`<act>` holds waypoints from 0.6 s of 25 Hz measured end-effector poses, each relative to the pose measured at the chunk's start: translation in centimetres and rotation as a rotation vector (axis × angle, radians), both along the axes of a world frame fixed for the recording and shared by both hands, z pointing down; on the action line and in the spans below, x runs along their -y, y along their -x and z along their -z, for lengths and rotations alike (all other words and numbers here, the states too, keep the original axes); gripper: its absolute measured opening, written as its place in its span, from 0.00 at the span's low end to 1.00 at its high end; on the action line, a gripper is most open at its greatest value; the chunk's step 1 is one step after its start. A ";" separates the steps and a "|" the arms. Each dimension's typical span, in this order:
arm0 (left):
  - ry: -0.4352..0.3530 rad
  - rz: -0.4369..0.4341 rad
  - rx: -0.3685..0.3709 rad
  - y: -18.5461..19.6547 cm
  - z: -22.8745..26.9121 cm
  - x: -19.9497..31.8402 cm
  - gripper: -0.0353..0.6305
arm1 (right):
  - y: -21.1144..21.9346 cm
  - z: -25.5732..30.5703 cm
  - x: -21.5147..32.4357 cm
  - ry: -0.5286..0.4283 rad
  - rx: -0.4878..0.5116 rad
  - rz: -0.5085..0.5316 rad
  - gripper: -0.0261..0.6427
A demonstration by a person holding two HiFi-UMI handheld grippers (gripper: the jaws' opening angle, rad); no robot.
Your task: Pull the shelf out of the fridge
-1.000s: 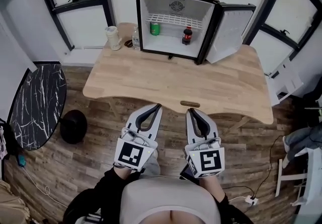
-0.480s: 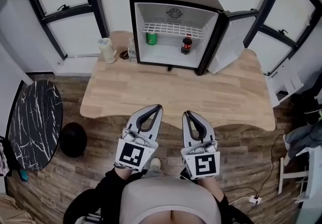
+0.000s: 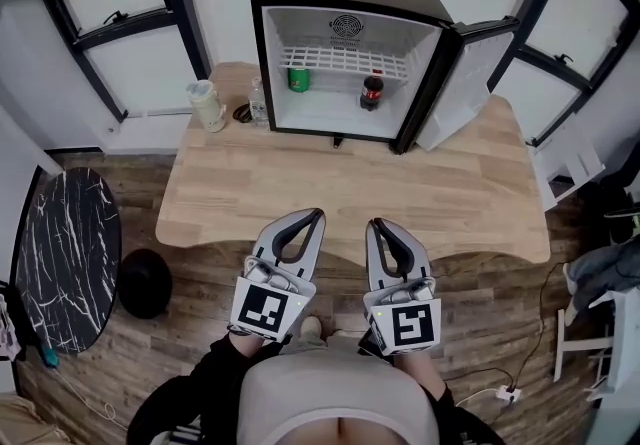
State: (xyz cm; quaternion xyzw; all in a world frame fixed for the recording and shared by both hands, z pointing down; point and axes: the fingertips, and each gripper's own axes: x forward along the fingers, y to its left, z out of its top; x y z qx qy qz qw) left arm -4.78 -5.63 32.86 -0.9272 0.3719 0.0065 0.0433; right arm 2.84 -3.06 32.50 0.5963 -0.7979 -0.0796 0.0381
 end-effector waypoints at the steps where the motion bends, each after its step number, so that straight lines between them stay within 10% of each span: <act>1: 0.001 0.002 0.002 -0.1 -0.1 0.3 0.06 | 0.0 -0.1 0.2 0.001 -0.013 -0.001 0.09; 15: -0.009 -0.014 0.010 0.1 -0.3 1.6 0.06 | 0.9 -1.1 1.7 0.024 -0.009 0.018 0.09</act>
